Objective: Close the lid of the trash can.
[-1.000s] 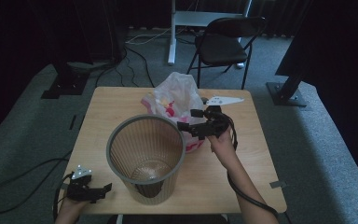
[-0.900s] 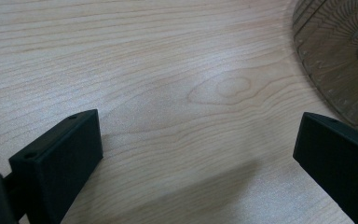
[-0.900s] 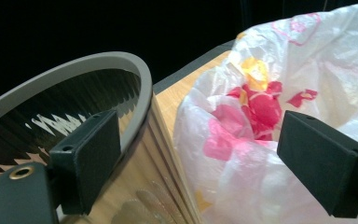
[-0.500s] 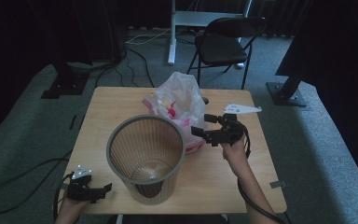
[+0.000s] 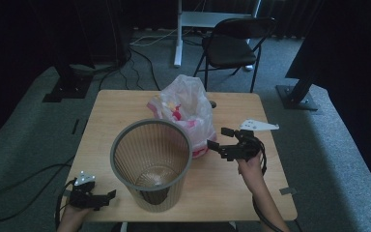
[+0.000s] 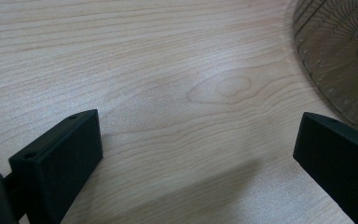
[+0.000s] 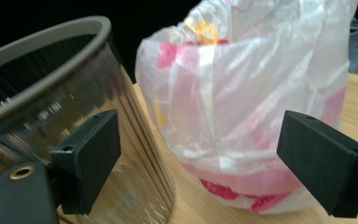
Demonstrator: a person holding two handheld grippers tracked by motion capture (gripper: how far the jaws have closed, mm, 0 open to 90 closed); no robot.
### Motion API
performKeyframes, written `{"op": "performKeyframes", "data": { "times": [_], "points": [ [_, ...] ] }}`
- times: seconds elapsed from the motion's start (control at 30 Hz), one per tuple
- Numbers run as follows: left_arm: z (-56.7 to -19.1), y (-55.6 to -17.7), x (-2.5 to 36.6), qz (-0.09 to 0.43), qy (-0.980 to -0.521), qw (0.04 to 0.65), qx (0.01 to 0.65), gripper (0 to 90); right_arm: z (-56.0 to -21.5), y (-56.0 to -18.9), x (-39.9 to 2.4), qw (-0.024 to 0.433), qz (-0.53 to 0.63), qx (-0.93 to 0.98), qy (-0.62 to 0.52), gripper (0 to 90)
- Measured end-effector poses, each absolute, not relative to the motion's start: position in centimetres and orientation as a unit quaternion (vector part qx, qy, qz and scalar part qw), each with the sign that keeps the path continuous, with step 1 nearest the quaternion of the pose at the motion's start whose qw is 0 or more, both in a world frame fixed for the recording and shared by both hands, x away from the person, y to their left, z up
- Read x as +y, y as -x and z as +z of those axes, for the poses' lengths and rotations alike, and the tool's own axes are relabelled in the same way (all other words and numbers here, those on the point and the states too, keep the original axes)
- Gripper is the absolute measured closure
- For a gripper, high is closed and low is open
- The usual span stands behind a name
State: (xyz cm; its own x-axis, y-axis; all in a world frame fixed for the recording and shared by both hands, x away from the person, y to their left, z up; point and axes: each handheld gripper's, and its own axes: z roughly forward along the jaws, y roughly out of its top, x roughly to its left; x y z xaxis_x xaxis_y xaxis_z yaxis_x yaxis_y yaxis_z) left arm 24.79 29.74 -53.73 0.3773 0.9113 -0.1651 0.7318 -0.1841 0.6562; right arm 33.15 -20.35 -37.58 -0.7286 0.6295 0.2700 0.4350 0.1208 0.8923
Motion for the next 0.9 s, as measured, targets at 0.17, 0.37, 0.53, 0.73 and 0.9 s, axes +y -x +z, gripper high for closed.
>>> {"op": "performKeyframes", "data": {
  "times": [0.17,0.37,0.53,0.73,0.9],
  "points": [
    [-53.7,-24.8,29.7,0.132,-0.758,0.338,0.542,1.3,-38.9,-32.8,-21.2,0.086,0.562,0.736,-0.368,12.8],
    [-53.7,-24.8,29.7,0.132,-0.758,0.338,0.542,1.3,-40.0,-32.5,-21.8,0.087,0.563,0.729,-0.378,12.8],
    [-53.7,-24.8,29.7,0.132,-0.757,0.338,0.542,1.3,-41.2,-32.1,-22.5,0.094,0.56,0.724,-0.392,12.8],
    [-53.7,-24.8,29.7,0.132,-0.758,0.338,0.542,1.2,-42.4,-31.7,-23.1,0.101,0.549,0.726,-0.402,12.8],
    [-53.7,-24.8,29.7,0.133,-0.758,0.338,0.542,1.3,-43.7,-31.4,-23.8,0.094,0.545,0.723,-0.415,12.8]
  ]
}}
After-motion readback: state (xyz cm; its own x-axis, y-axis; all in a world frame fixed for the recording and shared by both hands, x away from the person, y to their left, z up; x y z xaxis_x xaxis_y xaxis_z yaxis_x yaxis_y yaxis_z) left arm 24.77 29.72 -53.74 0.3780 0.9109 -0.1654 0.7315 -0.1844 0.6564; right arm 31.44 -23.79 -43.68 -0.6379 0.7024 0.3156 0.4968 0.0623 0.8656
